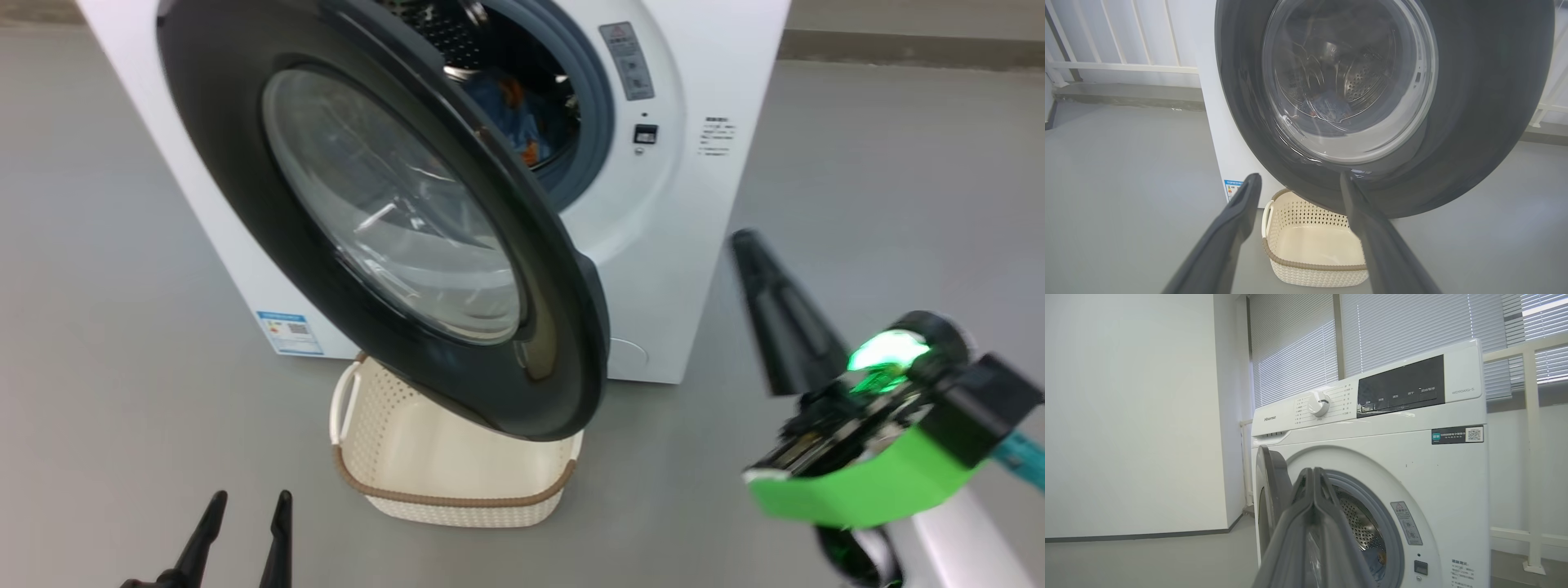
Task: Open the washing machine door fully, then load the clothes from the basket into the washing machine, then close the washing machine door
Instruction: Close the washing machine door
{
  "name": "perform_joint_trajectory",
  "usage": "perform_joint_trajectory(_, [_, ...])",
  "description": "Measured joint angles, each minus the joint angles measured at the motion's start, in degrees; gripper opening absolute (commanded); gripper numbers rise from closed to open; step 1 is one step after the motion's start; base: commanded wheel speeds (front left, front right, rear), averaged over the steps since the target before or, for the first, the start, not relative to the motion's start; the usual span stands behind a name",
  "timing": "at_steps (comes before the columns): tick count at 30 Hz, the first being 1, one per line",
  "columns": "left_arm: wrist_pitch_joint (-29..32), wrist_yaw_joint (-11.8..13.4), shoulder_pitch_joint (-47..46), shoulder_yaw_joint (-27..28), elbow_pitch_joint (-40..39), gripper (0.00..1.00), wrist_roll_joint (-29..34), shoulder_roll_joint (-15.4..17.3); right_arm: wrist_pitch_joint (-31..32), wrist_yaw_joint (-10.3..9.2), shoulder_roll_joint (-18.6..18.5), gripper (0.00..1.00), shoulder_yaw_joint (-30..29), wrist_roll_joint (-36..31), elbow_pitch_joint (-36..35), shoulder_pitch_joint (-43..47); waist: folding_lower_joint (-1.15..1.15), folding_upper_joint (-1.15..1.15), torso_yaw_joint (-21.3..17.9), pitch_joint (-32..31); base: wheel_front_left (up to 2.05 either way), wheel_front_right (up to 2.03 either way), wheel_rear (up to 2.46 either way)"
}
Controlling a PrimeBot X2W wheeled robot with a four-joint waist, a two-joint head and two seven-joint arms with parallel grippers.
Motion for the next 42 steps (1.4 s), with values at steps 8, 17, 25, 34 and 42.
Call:
perform_joint_trajectory(8, [0.0,0.0,0.04,-1.43,-0.38,1.0,-0.7,-0.02,0.0,0.0,0.85,0.0,12.28,1.02,2.49,-0.06,0.0,0.0,3.32,-0.53,0.0,0.0,0.0])
perform_joint_trajectory(17, [0.0,0.0,0.05,-2.86,-0.29,1.0,-2.58,-0.02,0.0,0.0,1.07,0.0,19.16,4.04,12.41,0.32,0.0,0.0,6.26,0.41,0.0,0.0,0.0])
perform_joint_trajectory(25, [0.0,0.0,-1.1,-3.99,-0.26,1.0,-3.52,-0.03,0.0,0.0,0.68,0.0,17.08,4.15,19.8,0.18,0.0,0.0,7.7,3.32,0.0,0.0,0.0])
perform_joint_trajectory(34, [-0.01,0.0,-4.94,-5.48,-0.32,1.0,-4.28,-0.13,0.0,0.0,0.64,0.0,12.37,4.16,23.79,-3.15,0.0,0.0,8.78,7.7,0.0,0.0,0.0])
perform_joint_trajectory(42, [-0.01,0.0,-7.13,-6.17,-0.62,1.0,-5.11,-0.18,0.0,0.0,0.08,0.0,9.66,4.15,24.15,-6.08,0.01,0.0,9.46,10.79,0.0,0.0,0.0])
